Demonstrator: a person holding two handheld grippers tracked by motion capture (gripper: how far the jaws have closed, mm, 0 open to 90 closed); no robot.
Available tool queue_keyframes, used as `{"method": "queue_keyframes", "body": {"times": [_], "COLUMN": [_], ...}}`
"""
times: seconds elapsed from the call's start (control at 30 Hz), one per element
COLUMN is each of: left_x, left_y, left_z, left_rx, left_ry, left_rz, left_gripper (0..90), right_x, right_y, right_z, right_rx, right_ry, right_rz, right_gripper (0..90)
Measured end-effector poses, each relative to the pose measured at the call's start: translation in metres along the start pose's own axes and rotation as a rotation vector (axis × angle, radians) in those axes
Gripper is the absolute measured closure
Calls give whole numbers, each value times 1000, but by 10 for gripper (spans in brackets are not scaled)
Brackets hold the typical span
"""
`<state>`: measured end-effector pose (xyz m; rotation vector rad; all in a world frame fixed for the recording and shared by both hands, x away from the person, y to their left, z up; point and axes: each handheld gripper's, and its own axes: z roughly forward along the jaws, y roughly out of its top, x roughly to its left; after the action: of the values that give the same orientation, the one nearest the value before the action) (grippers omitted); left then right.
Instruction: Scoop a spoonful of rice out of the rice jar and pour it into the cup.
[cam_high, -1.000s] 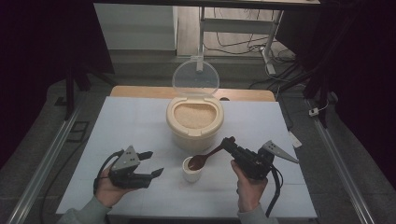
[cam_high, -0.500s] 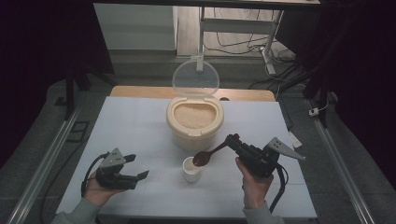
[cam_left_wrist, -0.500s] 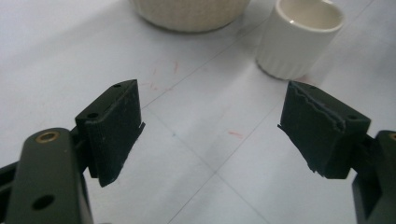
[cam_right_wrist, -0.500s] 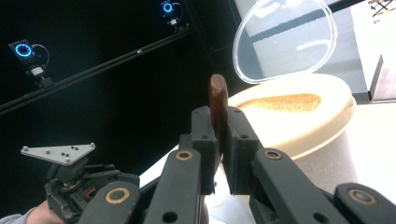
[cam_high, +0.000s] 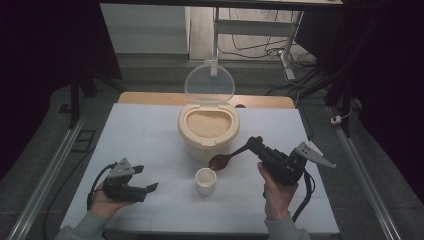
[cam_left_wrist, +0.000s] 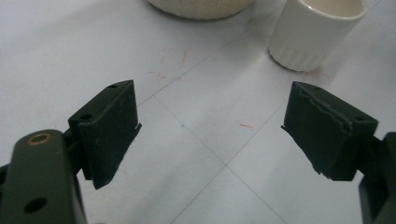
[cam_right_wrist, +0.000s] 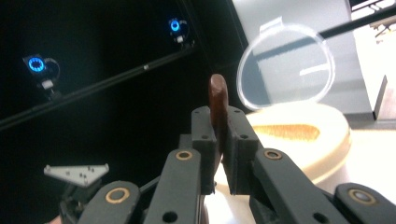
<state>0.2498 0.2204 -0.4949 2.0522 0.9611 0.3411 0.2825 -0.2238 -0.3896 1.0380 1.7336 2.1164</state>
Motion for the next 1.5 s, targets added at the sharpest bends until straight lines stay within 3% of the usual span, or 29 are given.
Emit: {"method": "queue_keyframes", "body": {"times": [0.27,0.4,0.63,0.9,1.13,1.3,1.37,1.5], "left_x": [0,1,1,2,3,3,3,3], "left_y": [-1,-1,-1,-3,-3,-4,-4,-4], "left_z": [1,2,2,3,4,4,4,5], "left_rx": [9,18,20,25,33,34,35,37], "left_ry": [-4,-8,-12,-16,-19,-19,-18,-17], "left_rz": [0,3,1,-3,-3,-4,-2,0], "left_gripper": [170,168,168,168,167,167,168,168], "right_x": [-6,-13,-29,-45,-49,-46,-45,-47], "right_y": [28,45,52,49,44,36,33,25], "right_z": [18,36,61,82,96,104,107,111], "right_rx": [-45,-59,-57,-24,-16,32,44,70], "right_ry": [-16,-60,-135,-218,-294,-332,-334,-329], "right_rz": [-24,-49,-59,-100,-191,-268,-275,-238], "right_gripper": [843,843,843,843,843,843,843,842]}}
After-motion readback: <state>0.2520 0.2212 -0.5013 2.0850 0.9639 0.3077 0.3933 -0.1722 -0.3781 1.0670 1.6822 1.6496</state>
